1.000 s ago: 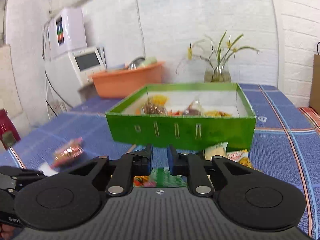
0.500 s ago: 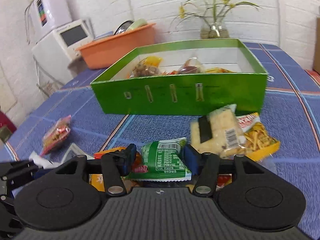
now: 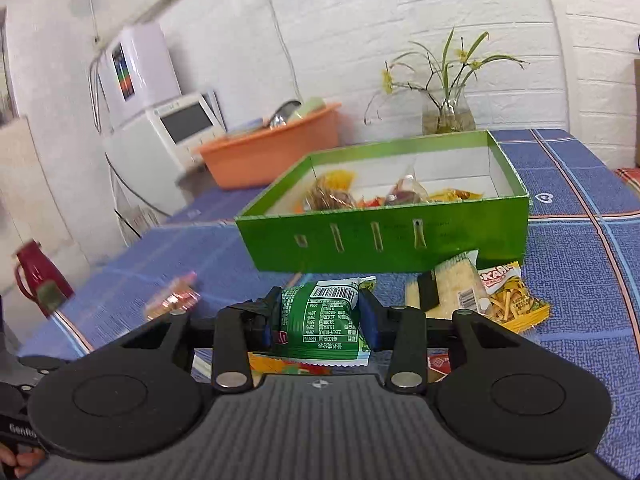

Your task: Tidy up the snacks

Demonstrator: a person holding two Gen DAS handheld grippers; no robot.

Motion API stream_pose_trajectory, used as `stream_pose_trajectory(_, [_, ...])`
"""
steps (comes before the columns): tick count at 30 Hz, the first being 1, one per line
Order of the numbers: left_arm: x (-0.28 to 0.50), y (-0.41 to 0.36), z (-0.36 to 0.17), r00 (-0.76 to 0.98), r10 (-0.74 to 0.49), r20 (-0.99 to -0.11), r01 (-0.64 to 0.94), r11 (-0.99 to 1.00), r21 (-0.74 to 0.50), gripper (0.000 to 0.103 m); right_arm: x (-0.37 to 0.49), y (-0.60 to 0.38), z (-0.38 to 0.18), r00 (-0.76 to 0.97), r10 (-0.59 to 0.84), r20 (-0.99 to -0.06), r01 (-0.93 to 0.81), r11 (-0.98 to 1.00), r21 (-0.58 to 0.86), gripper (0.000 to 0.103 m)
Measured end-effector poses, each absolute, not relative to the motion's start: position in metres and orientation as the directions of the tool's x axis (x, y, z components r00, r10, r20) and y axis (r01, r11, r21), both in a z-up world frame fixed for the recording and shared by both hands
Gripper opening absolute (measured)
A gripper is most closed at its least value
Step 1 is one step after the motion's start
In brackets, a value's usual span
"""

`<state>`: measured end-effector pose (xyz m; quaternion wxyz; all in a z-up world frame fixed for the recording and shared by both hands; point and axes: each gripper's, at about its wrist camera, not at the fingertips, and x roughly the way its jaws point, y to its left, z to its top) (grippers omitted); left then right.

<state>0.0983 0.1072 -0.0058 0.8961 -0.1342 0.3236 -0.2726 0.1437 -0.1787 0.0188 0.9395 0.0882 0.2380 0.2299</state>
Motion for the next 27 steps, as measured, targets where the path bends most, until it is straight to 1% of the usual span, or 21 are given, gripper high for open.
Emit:
stream_pose_trajectory(2, [0.091, 0.116, -0.001, 0.663, -0.571, -0.485, 0.390, 0.816, -0.427, 0.032, 0.140, -0.181, 0.022, 0.777, 0.493, -0.391, -0.400, 0.867, 0.299, 0.070])
stream_pose_trajectory(5, [0.084, 0.116, 0.004, 0.665, -0.540, -0.515, 0.375, 0.839, -0.395, 0.033, 0.135, -0.181, 0.023, 0.767, 0.513, -0.385, -0.412, 0.854, 0.317, 0.070])
stream_pose_trajectory(6, [0.083, 0.112, 0.005, 0.662, -0.521, -0.539, 0.375, 0.852, -0.364, 0.034, 0.134, -0.182, 0.022, 0.763, 0.518, -0.386, -0.414, 0.851, 0.324, 0.070])
stream_pose_trajectory(7, [0.082, 0.106, 0.006, 0.666, -0.491, -0.562, 0.374, 0.871, -0.318, 0.051, 0.133, -0.183, 0.021, 0.760, 0.523, -0.387, -0.412, 0.847, 0.336, 0.070])
stream_pose_trajectory(8, [0.080, 0.100, 0.007, 0.676, -0.461, -0.575, 0.375, 0.887, -0.270, 0.071, 0.132, -0.184, 0.020, 0.756, 0.526, -0.389, -0.406, 0.843, 0.352, 0.070])
stream_pose_trajectory(10, [0.076, 0.086, 0.008, 0.692, -0.421, -0.586, 0.389, 0.902, -0.189, 0.073, 0.131, -0.187, 0.015, 0.749, 0.533, -0.394, -0.392, 0.835, 0.385, 0.070])
stream_pose_trajectory(12, [0.075, 0.068, 0.009, 0.711, -0.346, -0.612, 0.372, 0.924, -0.090, 0.077, 0.130, -0.189, 0.012, 0.744, 0.538, -0.396, -0.385, 0.829, 0.405, 0.070])
stream_pose_trajectory(13, [0.076, 0.060, 0.008, 0.718, -0.316, -0.620, 0.365, 0.930, -0.051, 0.084, 0.129, -0.189, 0.010, 0.743, 0.540, -0.396, -0.383, 0.828, 0.410, 0.070])
stream_pose_trajectory(14, [0.077, 0.052, 0.006, 0.725, -0.287, -0.627, 0.354, 0.935, -0.019, 0.102, 0.129, -0.190, 0.009, 0.742, 0.543, -0.394, -0.384, 0.826, 0.413, 0.070])
stream_pose_trajectory(16, [0.079, 0.037, -0.001, 0.743, -0.204, -0.638, 0.309, 0.950, 0.056, 0.103, 0.129, -0.193, 0.008, 0.746, 0.544, -0.383, -0.383, 0.822, 0.421, 0.070])
stream_pose_trajectory(18, [0.082, 0.023, -0.013, 0.748, -0.053, -0.662, 0.212, 0.964, 0.162, 0.103, 0.129, -0.195, 0.007, 0.752, 0.544, -0.371, -0.381, 0.819, 0.428, 0.071])
stream_pose_trajectory(19, [0.079, 0.021, -0.015, 0.772, -0.016, -0.635, 0.168, 0.969, 0.179, 0.103, 0.128, -0.197, 0.006, 0.754, 0.547, -0.363, -0.382, 0.815, 0.436, 0.071])
stream_pose_trajectory(20, [0.078, 0.020, -0.016, 0.777, 0.010, -0.629, 0.131, 0.975, 0.177, 0.103, 0.128, -0.199, 0.005, 0.754, 0.552, -0.356, -0.383, 0.810, 0.444, 0.071])
stream_pose_trajectory(22, [0.080, 0.022, -0.017, 0.766, 0.014, -0.642, 0.106, 0.983, 0.149, 0.103, 0.129, -0.203, 0.002, 0.755, 0.561, -0.341, -0.383, 0.798, 0.464, 0.071])
stream_pose_trajectory(23, [0.082, 0.026, -0.017, 0.758, 0.004, -0.653, 0.102, 0.987, 0.125, 0.103, 0.129, -0.205, 0.001, 0.756, 0.563, -0.334, -0.381, 0.794, 0.474, 0.071])
stream_pose_trajectory(26, [0.092, 0.040, -0.018, 0.717, -0.068, -0.694, 0.084, 0.996, -0.011, 0.103, 0.130, -0.211, -0.005, 0.756, 0.569, -0.322, -0.369, 0.778, 0.508, 0.071])
stream_pose_trajectory(27, [0.092, 0.040, -0.017, 0.720, -0.058, -0.692, 0.069, 0.998, -0.012, 0.103, 0.131, -0.213, -0.007, 0.754, 0.570, -0.326, -0.362, 0.775, 0.519, 0.071])
